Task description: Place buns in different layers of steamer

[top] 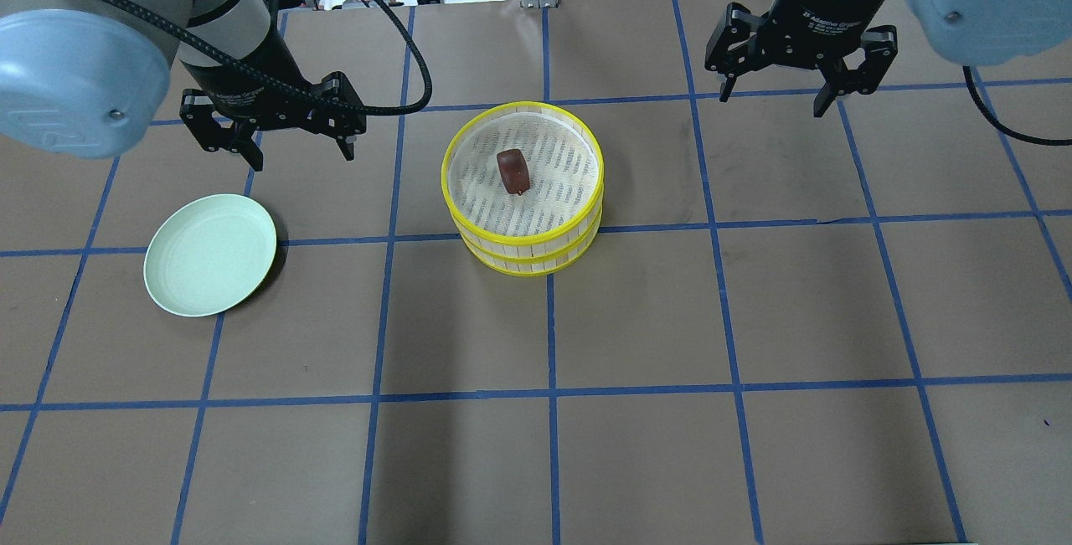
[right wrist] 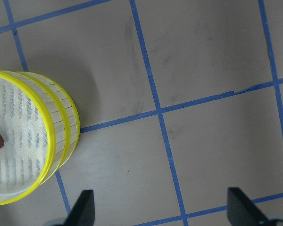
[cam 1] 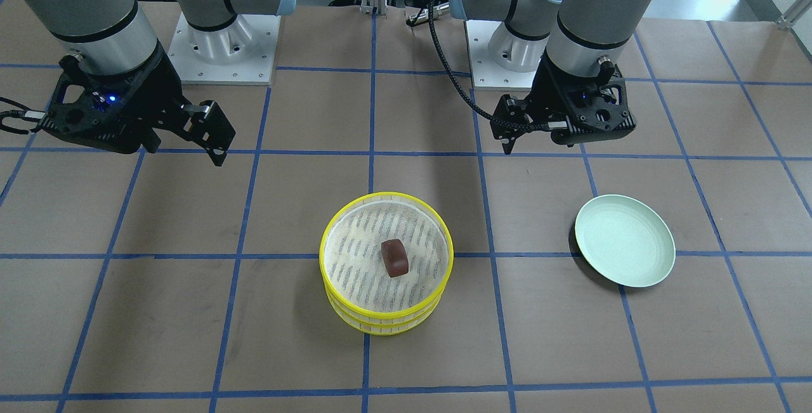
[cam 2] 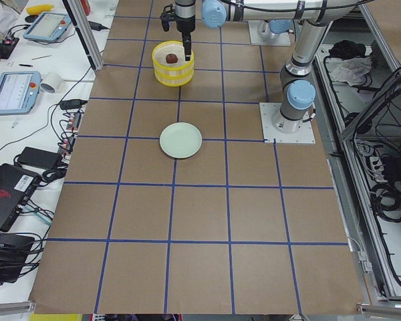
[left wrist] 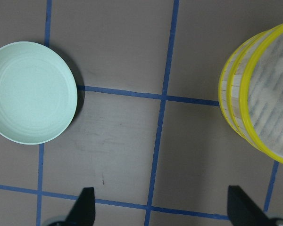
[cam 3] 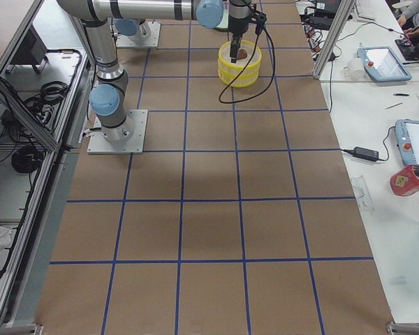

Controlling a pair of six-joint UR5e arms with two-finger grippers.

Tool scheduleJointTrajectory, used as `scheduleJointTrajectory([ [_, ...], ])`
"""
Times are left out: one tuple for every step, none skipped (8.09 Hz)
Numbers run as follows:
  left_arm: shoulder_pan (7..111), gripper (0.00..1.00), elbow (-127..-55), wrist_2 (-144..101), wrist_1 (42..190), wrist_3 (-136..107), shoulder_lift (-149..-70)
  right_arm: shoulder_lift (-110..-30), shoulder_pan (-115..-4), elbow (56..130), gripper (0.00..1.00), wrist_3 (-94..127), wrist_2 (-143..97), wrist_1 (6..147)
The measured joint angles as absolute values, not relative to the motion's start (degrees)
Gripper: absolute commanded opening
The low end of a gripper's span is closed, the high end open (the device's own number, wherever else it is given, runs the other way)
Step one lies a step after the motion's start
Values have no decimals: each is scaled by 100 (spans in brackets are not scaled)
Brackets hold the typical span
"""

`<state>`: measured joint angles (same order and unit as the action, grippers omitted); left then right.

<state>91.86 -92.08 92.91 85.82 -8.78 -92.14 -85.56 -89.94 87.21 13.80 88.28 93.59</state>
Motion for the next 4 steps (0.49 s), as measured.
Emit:
scheduleJointTrajectory([
  [9191, 100, -9210, 9258, 8585, -879, -9204, -8583, -8993, 8724, 100, 1358, 8878, 9344],
  [9200, 100, -9210, 9241, 8586, -897, -9199, -8600, -8991, 8727, 100, 1342, 8910, 9334],
  [9206, 100, -9211, 9230, 8587, -916, -9196, -8608, -8991, 8737, 100, 1333, 8927, 9330],
  [9208, 100, -9211, 9228, 8587, -929, -9194, -8610, -8991, 8745, 100, 1330, 8933, 9331],
])
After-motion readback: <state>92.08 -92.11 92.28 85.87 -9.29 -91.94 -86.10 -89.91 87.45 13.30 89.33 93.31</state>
